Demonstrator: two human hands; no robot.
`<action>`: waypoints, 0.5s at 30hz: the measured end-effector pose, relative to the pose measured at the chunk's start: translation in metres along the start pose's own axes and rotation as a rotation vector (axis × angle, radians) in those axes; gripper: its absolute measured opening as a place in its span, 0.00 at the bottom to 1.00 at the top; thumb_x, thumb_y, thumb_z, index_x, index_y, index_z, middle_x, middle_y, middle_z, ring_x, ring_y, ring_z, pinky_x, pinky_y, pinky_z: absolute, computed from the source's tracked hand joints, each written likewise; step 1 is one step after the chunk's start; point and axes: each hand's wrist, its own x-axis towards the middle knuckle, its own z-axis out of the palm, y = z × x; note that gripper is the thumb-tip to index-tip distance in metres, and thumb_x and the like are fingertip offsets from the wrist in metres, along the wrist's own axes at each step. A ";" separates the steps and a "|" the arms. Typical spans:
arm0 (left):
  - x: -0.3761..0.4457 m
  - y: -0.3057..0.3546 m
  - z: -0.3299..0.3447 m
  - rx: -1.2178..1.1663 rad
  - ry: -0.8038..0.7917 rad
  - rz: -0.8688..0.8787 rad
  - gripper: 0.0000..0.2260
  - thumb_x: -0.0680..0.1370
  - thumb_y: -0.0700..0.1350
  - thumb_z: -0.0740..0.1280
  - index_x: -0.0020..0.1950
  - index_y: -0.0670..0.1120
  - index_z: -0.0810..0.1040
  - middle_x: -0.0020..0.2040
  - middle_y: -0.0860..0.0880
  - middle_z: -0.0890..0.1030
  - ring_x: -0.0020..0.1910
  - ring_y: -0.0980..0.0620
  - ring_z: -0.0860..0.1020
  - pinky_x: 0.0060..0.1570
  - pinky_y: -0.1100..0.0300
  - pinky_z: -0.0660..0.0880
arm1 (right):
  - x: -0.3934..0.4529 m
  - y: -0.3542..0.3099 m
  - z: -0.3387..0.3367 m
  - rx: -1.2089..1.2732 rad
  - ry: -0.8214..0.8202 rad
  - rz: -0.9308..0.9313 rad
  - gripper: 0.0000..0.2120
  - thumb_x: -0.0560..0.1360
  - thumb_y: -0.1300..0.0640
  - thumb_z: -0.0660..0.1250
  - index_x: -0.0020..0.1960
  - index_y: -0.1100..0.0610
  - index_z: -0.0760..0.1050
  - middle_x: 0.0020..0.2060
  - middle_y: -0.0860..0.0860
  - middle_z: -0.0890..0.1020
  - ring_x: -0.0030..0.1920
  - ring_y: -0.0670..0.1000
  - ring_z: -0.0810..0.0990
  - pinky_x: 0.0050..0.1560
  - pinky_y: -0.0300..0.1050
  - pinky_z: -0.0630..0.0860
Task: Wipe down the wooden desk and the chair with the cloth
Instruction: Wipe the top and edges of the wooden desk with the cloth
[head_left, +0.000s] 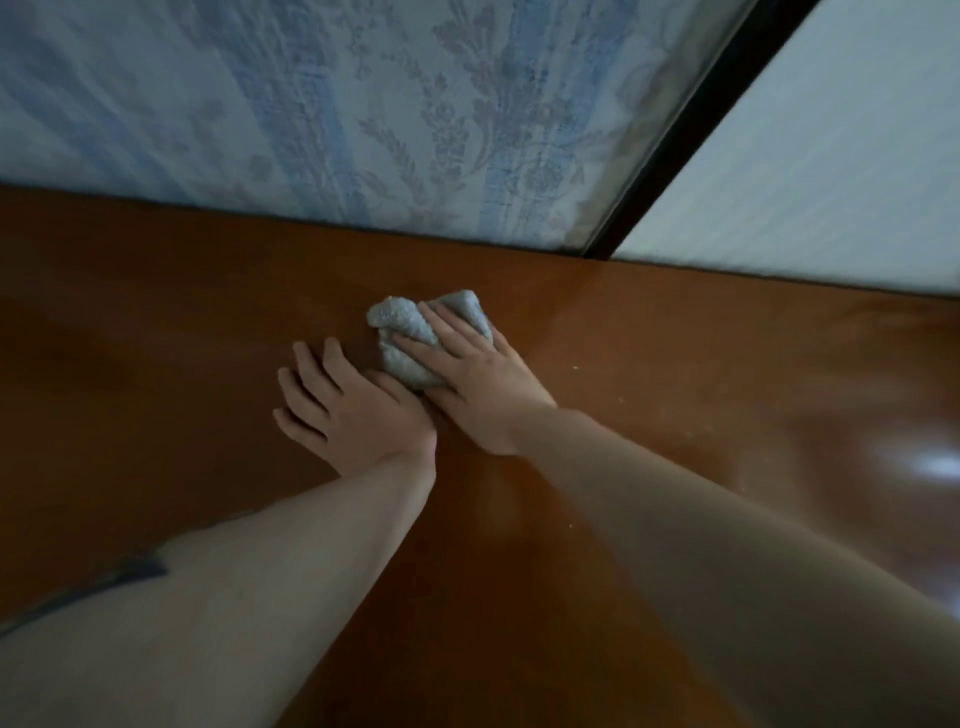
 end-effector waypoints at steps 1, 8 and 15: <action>0.001 0.000 -0.003 -0.018 -0.023 -0.008 0.21 0.80 0.46 0.54 0.73 0.48 0.65 0.78 0.47 0.59 0.77 0.44 0.52 0.74 0.42 0.45 | -0.004 0.008 -0.001 -0.006 0.018 0.035 0.26 0.83 0.49 0.54 0.78 0.40 0.50 0.79 0.44 0.44 0.77 0.44 0.39 0.76 0.49 0.37; 0.003 -0.026 -0.034 -0.409 -0.185 0.106 0.28 0.74 0.50 0.57 0.74 0.46 0.66 0.77 0.47 0.61 0.78 0.48 0.53 0.74 0.44 0.40 | -0.066 -0.092 0.073 -0.045 0.153 0.299 0.31 0.82 0.50 0.53 0.80 0.47 0.41 0.79 0.48 0.39 0.75 0.47 0.30 0.76 0.55 0.35; -0.025 -0.068 -0.037 -0.162 -0.373 0.691 0.26 0.79 0.52 0.52 0.76 0.47 0.64 0.78 0.48 0.58 0.78 0.51 0.51 0.76 0.48 0.43 | -0.105 -0.079 0.080 0.060 0.451 0.718 0.25 0.82 0.49 0.51 0.78 0.44 0.54 0.79 0.48 0.53 0.78 0.46 0.41 0.77 0.52 0.40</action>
